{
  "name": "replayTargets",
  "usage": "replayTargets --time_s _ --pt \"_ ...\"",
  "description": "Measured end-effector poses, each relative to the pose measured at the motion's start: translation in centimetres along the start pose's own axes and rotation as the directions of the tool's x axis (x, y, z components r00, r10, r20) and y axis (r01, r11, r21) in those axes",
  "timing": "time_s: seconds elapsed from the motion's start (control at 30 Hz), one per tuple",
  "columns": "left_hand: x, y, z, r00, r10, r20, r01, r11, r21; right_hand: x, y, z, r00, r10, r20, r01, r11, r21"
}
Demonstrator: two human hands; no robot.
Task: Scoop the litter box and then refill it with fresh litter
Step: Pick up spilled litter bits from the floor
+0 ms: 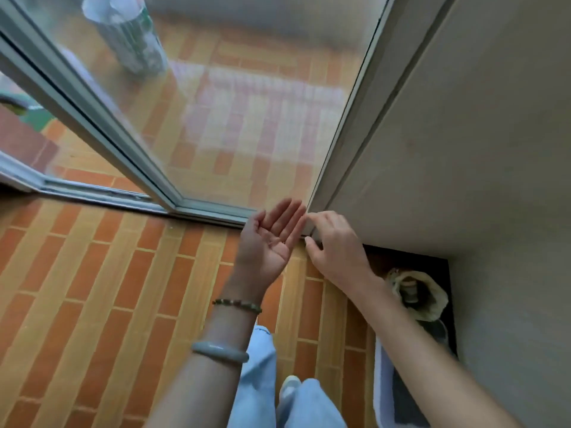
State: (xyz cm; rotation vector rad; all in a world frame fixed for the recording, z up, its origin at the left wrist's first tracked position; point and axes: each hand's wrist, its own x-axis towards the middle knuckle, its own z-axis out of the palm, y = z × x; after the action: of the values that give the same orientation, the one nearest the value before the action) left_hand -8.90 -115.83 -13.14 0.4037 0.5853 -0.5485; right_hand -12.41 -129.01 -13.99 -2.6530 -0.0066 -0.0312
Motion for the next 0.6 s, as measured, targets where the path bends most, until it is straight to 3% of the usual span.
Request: replayTargets --time_s 0.1,0.3,0.43,0.6 --pt "-7.0 2.4 1.7 0.998 0.066 -0.016 -0.067 0.996 -0.056 -1.9 -5.2 -3.7 0.991 -0.022 0.131 0.015 0.999 0.052" --pt "-19.5 8.7 2.7 0.949 0.298 -0.100 -0.311 0.938 -0.156 -3.8 -15.5 -7.8 0.959 -0.223 0.176 0.208 0.973 0.101" --pt "-25.1 13.3 1.6 0.906 0.411 -0.102 -0.423 0.887 -0.185 -3.6 -22.4 -8.3 0.888 -0.419 0.192 0.406 0.908 0.104" --pt "-29.5 19.6 -1.5 0.865 0.485 -0.127 -0.501 0.832 -0.238 -2.0 -29.9 -6.8 0.805 -0.559 0.200 0.557 0.828 0.071"
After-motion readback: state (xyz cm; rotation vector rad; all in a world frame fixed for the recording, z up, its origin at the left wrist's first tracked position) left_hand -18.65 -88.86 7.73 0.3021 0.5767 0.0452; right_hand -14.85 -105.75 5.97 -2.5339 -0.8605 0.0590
